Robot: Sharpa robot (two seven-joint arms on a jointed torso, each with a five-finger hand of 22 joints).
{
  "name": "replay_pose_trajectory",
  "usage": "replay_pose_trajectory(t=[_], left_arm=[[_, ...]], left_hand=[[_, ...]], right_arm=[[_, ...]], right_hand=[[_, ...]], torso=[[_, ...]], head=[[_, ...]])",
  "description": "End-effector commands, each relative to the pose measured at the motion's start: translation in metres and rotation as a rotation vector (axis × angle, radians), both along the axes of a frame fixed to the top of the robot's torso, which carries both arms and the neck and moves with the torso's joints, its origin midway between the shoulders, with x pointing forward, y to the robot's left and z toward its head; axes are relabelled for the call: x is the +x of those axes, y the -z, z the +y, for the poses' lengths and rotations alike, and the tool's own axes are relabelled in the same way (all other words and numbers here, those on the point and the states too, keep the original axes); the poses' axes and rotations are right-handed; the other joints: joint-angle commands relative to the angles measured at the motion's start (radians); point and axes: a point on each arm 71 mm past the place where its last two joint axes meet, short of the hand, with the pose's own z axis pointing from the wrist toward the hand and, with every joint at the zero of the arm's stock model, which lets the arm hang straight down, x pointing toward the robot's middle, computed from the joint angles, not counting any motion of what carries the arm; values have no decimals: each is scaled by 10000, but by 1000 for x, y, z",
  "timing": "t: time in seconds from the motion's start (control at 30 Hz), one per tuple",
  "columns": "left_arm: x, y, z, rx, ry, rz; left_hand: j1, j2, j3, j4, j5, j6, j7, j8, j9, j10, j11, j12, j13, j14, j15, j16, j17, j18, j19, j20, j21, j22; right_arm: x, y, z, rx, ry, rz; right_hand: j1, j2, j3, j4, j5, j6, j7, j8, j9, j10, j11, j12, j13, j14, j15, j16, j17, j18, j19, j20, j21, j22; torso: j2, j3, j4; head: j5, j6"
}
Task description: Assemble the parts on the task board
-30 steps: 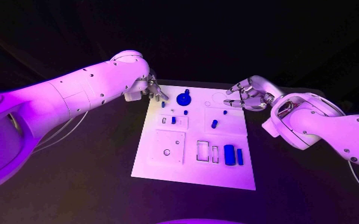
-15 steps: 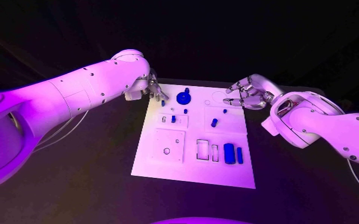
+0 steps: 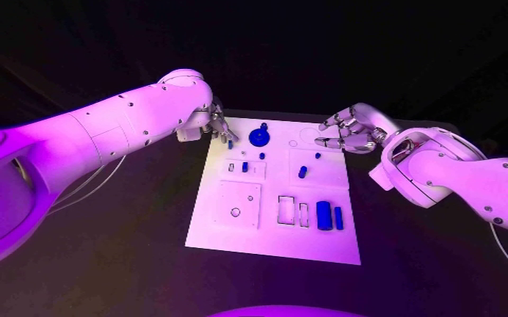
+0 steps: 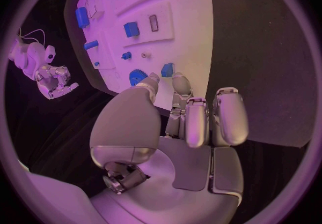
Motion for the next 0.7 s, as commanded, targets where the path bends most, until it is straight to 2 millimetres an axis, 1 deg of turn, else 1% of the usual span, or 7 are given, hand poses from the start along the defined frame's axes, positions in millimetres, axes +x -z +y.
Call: replay_pose_trajectory(t=[0.03, 0.17, 0.33, 0.53, 0.63, 0.7], left_arm=[[-1, 2, -4, -97, 207, 182], [-1, 3, -5, -115, 218, 192], [-1, 4, -5, -142, 210, 218], [-1, 4, -6, -167, 213, 263], [-1, 4, -6, -187, 200, 254], [-1, 4, -6, -204, 187, 239]], left_hand=[[115, 29, -31, -15, -5, 77, 13, -41, -23, 55, -6, -21, -50, 611, 2, -13, 1193, -69, 68, 1, 42, 15], [156, 60, -26, -24, -5, 83, 12, -46, -36, 52, -8, -29, -61, 611, 0, -13, 1194, -70, 70, 0, 45, 22], [262, 159, -3, -47, -4, 114, 7, -52, -67, 66, -13, -12, -55, 611, -4, -12, 1196, -72, 72, -1, 51, 33], [411, 284, 42, -97, -4, 170, -12, -48, -101, 89, -29, 7, -50, 612, -15, -13, 1196, -74, 76, -3, 60, 49], [541, 400, 99, -155, -3, 212, -34, -40, -119, 103, -47, 15, -53, 613, -29, -12, 1198, -76, 79, -7, 67, 61], [735, 554, 209, -256, -1, 224, -56, -45, -141, 106, -70, 8, -66, 612, -47, -15, 1196, -75, 78, -15, 68, 65]], right_arm=[[0, 0, 1, -40, -85, -17], [0, 0, 1, -42, -82, -17], [0, 0, 1, -41, -85, -16], [0, 0, 1, -40, -93, -17], [0, 0, 1, -40, -93, -19], [0, 0, 1, -41, -91, -20]], right_hand=[[-19, 79, -41, 34, 69, 34, -4, 38, -10, -21, -12, -37, -9, 742, -83, -50, 1434, 85, -44, -4, -50, -19], [-19, 79, -41, 34, 69, 34, -4, 38, -10, -21, -12, -37, -9, 742, -83, -50, 1434, 85, -44, -4, -50, -19], [-19, 79, -41, 34, 69, 34, -4, 38, -10, -21, -12, -37, -9, 742, -83, -50, 1434, 85, -44, -4, -50, -19], [-23, 94, -39, 44, 77, 38, -4, 43, -10, -6, -12, -20, 7, 742, -83, -51, 1435, 83, -39, -5, -45, -12], [-23, 94, -39, 44, 77, 38, -4, 43, -10, -6, -12, -20, 7, 742, -83, -51, 1435, 83, -39, -5, -45, -12], [-23, 94, -39, 44, 77, 38, -4, 43, -10, -6, -12, -20, 7, 742, -83, -51, 1435, 83, -39, -5, -45, -12]], torso=[[-2, 4, -3], [0, -2, -4], [-1, 7, -3], [-2, 3, 2], [3, 1, 3], [-2, 1, 1]], head=[[-2, -12], [-9, -20], [-21, -40], [-28, -57], [-28, -59], [-30, -60]])
